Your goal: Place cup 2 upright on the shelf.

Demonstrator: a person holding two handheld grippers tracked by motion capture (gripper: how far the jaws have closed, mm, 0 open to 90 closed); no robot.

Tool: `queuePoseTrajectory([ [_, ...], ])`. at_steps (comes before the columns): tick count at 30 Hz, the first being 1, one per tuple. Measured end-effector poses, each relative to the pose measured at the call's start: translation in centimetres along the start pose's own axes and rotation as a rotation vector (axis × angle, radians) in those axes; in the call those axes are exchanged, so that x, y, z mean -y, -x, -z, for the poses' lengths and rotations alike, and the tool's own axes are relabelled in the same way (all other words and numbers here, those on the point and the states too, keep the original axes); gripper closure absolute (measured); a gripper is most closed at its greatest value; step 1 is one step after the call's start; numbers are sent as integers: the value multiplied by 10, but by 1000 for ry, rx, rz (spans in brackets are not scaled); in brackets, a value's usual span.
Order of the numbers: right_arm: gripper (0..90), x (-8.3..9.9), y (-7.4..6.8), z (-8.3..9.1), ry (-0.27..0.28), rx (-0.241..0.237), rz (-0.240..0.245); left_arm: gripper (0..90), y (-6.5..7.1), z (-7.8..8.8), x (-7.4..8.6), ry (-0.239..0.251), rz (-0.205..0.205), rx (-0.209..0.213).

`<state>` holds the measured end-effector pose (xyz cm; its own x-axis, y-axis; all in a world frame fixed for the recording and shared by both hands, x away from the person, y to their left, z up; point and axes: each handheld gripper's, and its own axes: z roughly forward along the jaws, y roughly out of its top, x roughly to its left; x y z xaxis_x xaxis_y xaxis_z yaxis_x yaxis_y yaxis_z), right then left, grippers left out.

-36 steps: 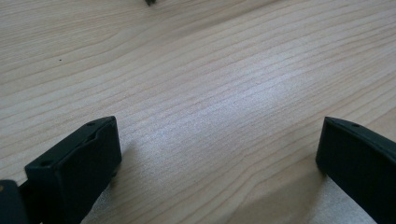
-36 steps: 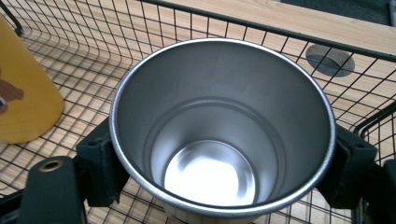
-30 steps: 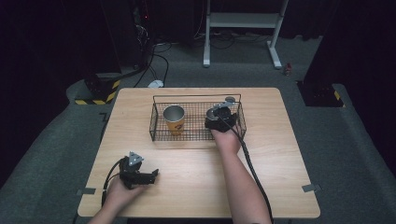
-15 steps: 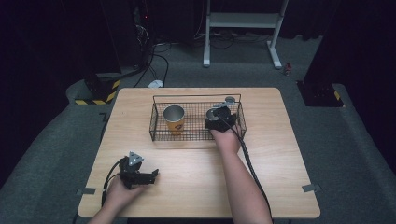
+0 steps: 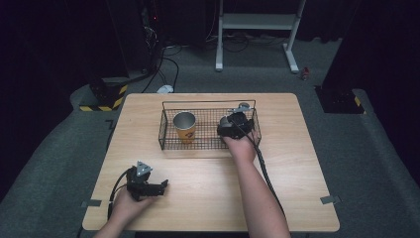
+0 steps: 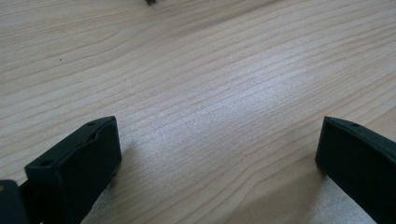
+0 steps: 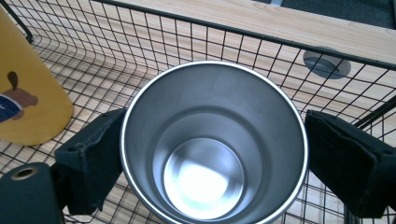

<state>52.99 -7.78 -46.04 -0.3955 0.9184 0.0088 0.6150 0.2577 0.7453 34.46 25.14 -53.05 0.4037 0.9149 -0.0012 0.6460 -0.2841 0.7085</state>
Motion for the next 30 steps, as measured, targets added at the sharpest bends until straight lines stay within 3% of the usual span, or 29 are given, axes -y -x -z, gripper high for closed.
queuePoseTrajectory([
  [15, 92, -7, -2, 33, 87, -23, 6, 3, 0, 0, 0, 0, -2, -3],
  [30, 109, 0, -4, 62, 153, -68, 21, 3, 1, -1, -1, -1, 1, -7],
])
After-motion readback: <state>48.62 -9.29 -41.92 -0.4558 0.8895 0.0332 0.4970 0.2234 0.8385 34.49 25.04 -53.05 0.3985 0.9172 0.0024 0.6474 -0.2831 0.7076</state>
